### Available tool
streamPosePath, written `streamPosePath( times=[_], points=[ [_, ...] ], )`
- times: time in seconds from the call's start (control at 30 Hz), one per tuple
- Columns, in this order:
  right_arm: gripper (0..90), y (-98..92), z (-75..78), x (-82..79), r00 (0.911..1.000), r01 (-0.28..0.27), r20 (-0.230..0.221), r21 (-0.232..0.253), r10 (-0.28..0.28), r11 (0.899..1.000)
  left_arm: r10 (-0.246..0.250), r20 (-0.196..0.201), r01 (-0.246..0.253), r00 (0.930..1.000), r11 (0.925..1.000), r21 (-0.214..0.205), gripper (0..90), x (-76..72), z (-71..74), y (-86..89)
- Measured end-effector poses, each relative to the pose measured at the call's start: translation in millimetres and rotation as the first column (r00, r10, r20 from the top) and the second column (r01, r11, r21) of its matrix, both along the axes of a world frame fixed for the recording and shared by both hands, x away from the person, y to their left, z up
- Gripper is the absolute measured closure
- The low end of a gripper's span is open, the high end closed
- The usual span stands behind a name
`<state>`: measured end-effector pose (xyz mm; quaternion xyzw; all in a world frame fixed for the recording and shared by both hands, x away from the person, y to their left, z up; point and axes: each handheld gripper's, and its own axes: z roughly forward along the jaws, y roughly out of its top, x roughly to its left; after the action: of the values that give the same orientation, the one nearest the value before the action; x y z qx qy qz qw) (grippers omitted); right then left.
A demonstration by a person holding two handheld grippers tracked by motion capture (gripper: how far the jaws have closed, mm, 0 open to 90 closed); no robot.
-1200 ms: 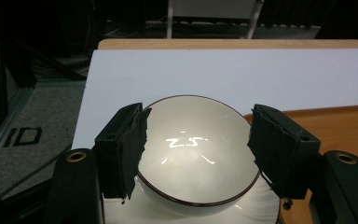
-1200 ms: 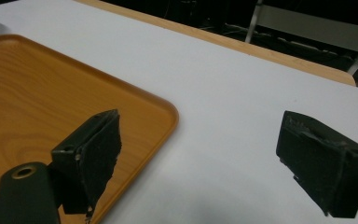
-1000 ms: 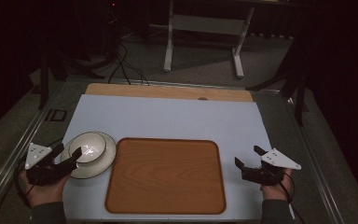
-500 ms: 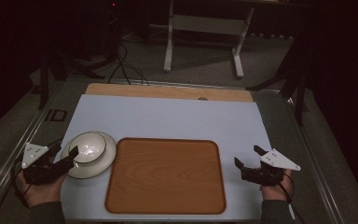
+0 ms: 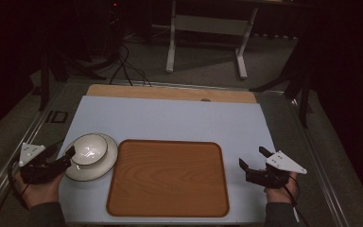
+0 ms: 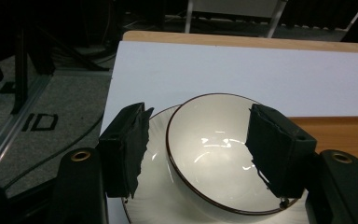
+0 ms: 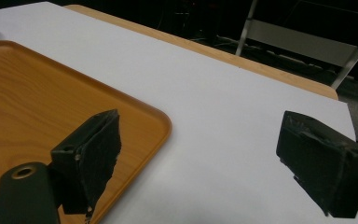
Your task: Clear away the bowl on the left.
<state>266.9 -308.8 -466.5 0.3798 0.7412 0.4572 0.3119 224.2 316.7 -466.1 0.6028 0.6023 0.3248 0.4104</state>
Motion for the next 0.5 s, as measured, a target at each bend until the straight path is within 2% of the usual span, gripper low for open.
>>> streamPosePath(
  times=[0.5],
  points=[
    [13.4, -0.3, 0.1, 0.3, 1.0000, 0.001, 0.002, 0.000, -0.001, 1.000, 0.031, -0.043, -0.032, 0.9986, 0.9993, -0.020, 36.8, 11.8, -9.2, 9.5]
  ],
)
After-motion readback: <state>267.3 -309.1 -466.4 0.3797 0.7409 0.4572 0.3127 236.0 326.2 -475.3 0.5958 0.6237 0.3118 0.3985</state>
